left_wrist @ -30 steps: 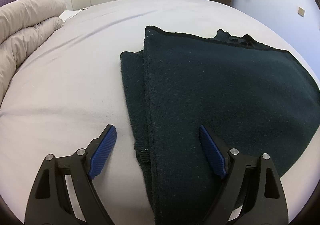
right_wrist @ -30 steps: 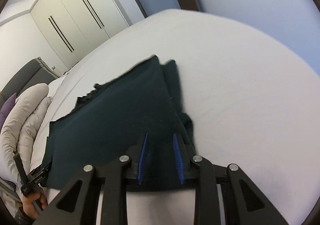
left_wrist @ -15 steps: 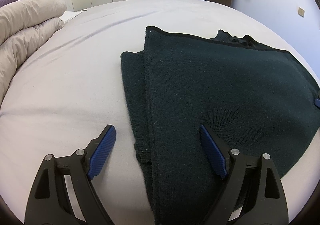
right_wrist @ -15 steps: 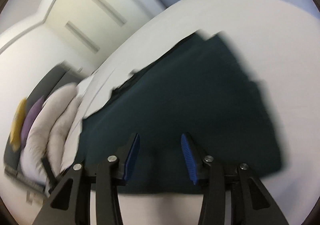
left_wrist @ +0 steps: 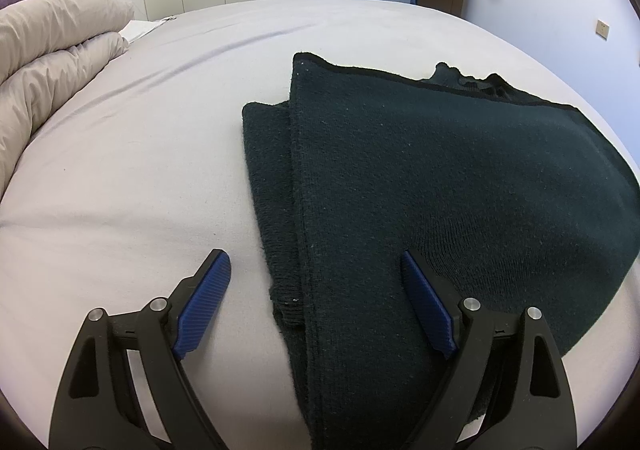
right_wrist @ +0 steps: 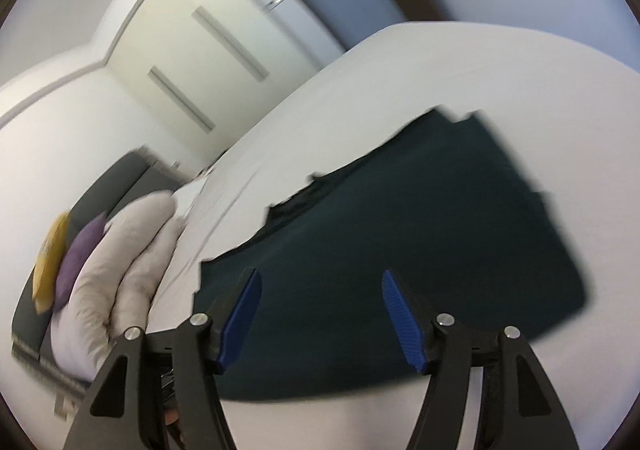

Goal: Fold small clothes

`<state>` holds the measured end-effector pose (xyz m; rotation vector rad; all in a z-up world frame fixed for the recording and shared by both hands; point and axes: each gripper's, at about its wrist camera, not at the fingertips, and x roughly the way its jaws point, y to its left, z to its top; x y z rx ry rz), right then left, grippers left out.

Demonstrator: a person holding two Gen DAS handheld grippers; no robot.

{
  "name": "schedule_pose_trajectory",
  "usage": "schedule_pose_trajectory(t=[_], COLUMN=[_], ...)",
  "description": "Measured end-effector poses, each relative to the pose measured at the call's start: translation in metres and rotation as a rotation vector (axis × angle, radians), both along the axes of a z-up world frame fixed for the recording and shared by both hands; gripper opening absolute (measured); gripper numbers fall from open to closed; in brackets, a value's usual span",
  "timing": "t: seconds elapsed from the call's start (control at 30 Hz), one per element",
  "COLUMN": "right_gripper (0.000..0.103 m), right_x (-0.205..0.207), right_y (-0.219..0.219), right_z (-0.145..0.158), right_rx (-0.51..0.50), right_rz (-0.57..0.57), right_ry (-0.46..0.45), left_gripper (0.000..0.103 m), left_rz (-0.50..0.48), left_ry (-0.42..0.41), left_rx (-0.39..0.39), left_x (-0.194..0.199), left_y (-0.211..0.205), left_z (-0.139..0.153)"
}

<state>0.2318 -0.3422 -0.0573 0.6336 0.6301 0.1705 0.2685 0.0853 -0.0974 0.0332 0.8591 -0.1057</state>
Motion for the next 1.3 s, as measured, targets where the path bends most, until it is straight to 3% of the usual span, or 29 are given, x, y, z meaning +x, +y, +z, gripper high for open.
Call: schedule_pose_trajectory(t=[0.23, 0.37, 0.5, 0.6, 0.67, 0.77, 0.9, 0.97, 1.1, 1.3], right_gripper=[0.068, 0.075, 0.08, 0.08, 0.079, 0.079, 0.079, 0.079, 0.079, 0.079], right_x=[0.04, 0.041, 0.036, 0.032, 0.029, 0.027, 0.026, 0.025, 0.024, 0.024], right_y=[0.033, 0.044, 0.042, 0.035, 0.029, 0.027, 0.026, 0.025, 0.025, 0.024], right_z=[-0.041, -0.059, -0.06, -0.063, -0.066, -0.066, -0.066, -0.066, -0.066, -0.065], right_rx=[0.012, -0.08, -0.059, -0.017, 0.03, 0.058, 0.069, 0.079, 0.083, 0.09], right_rz=[0.07, 0.106, 0.124, 0.129, 0.131, 0.133, 0.134, 0.134, 0.133, 0.133], right_ry=[0.089, 0.031, -0.003, -0.036, -0.059, -0.078, -0.088, -0.094, -0.097, -0.1], left_gripper=[0.089, 0.091, 0.091, 0.091, 0.091, 0.091, 0.091, 0.091, 0.096, 0.102], left_rz=[0.001, 0.003, 0.009, 0.042, 0.14, 0.251, 0.308, 0.294, 0.244, 0.194], left_ry=[-0.001, 0.0, 0.002, 0.011, 0.021, 0.037, 0.069, 0.103, 0.193, 0.244], left_rx=[-0.005, -0.006, -0.029, -0.143, -0.276, -0.537, -0.713, -0.714, -0.639, -0.714], left_x=[0.0, 0.001, 0.001, -0.003, -0.014, -0.039, -0.063, -0.055, -0.028, 0.009], left_y=[0.001, 0.002, 0.005, 0.025, 0.05, 0.084, 0.088, 0.082, 0.071, 0.074], left_z=[-0.001, -0.002, 0.001, 0.011, 0.017, 0.019, 0.01, 0.007, 0.007, 0.001])
